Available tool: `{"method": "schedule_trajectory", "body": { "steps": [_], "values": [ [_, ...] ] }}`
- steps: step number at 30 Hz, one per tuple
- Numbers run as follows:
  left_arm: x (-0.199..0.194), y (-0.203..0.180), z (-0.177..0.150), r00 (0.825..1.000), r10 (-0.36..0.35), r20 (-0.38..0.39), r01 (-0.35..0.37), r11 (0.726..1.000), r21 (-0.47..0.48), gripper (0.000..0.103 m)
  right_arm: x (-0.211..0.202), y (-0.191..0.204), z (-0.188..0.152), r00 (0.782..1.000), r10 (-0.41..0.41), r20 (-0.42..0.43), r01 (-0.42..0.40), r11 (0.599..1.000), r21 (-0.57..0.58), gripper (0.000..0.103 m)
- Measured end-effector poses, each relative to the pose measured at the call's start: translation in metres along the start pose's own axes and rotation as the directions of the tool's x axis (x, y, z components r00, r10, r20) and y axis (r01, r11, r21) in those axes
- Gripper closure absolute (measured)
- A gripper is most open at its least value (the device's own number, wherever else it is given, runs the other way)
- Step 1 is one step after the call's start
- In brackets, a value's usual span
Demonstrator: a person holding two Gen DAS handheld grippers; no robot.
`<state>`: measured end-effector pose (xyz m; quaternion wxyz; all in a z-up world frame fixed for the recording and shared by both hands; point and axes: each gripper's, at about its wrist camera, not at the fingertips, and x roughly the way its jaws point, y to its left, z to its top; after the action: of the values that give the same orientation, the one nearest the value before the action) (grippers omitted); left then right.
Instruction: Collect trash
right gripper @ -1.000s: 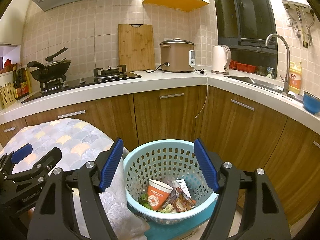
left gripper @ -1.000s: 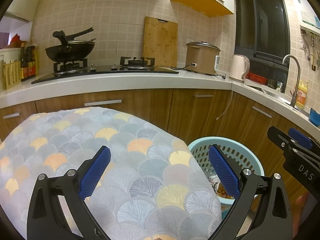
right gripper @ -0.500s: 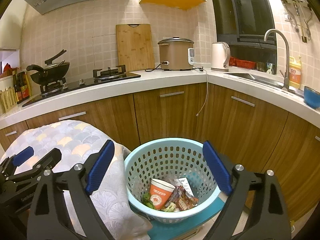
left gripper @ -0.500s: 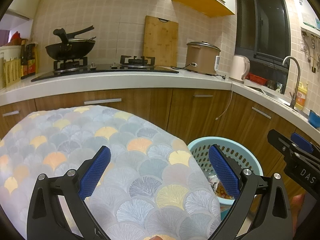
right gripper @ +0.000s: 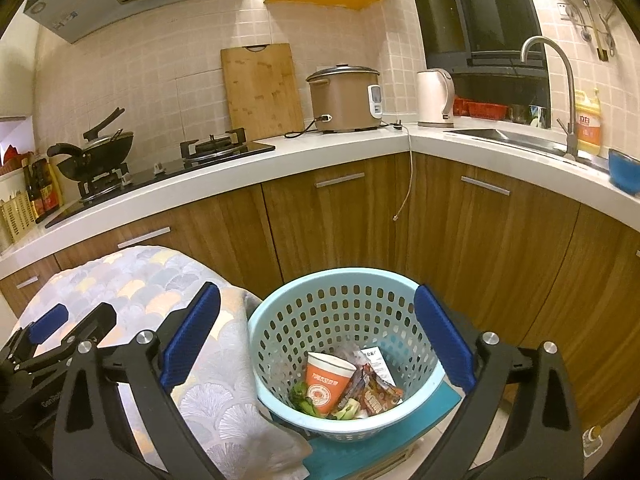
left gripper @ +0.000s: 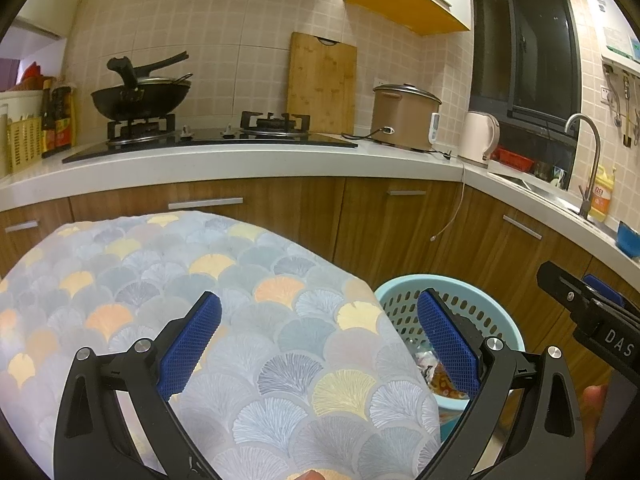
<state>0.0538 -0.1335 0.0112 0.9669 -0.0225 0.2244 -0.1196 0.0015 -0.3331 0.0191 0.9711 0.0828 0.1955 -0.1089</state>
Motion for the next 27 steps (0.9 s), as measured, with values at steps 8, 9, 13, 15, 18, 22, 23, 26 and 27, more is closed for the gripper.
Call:
{"method": "schedule_trajectory", "body": {
  "steps": [8, 9, 13, 15, 18, 22, 23, 26, 27],
  "values": [
    [-0.0008, -0.0009, -0.0001, 1.0, 0.003, 0.003, -0.003, 1.0, 0.007, 0.008, -0.0017, 0.0016, -0.0011, 1.0, 0.001, 0.002, -0.001, 1.0, -0.008, 0.01],
    [-0.0006, -0.0009, -0.0001, 1.0, 0.004, 0.003, -0.004, 1.0, 0.01, 0.008, -0.0019, 0.0016, -0.0009, 1.0, 0.001, 0.002, -0.001, 1.0, -0.008, 0.01],
    [-0.0012, -0.0019, -0.0003, 1.0, 0.004, 0.007, -0.004, 1.0, 0.01, 0.008, -0.0023, 0.0019, -0.0008, 1.0, 0.01, 0.004, -0.01, 1.0, -0.007, 0.01],
    [-0.0009, -0.0023, -0.0003, 1.0, 0.005, 0.008, -0.005, 1.0, 0.013, 0.008, -0.0032, 0.0029, -0.0002, 1.0, 0.008, 0.008, -0.008, 1.0, -0.01, 0.01],
    [-0.0012, -0.0026, -0.0007, 1.0, 0.005, 0.008, -0.005, 1.0, 0.015, 0.008, -0.0042, 0.0056, -0.0002, 1.0, 0.007, 0.014, -0.007, 1.0, -0.022, 0.01],
    [-0.0006, -0.003, -0.0007, 1.0, 0.006, 0.01, -0.006, 1.0, 0.014, 0.008, -0.0044, 0.0082, -0.0009, 1.0, 0.009, 0.014, -0.008, 1.0, -0.027, 0.01],
    [-0.001, -0.0028, -0.0011, 1.0, 0.006, 0.01, -0.006, 1.0, 0.014, 0.008, -0.0042, 0.0083, -0.0006, 1.0, 0.009, 0.013, -0.009, 1.0, -0.027, 0.01],
    [-0.0015, -0.0034, -0.0014, 1.0, 0.013, 0.016, -0.013, 1.0, 0.021, 0.008, -0.0041, 0.0079, 0.0, 1.0, 0.011, 0.011, -0.011, 1.0, -0.025, 0.01],
    [-0.0026, -0.0037, -0.0019, 1.0, 0.012, 0.018, -0.013, 1.0, 0.023, 0.008, -0.0042, 0.0074, 0.0001, 1.0, 0.012, 0.012, -0.012, 1.0, -0.025, 0.01]
  ]
}}
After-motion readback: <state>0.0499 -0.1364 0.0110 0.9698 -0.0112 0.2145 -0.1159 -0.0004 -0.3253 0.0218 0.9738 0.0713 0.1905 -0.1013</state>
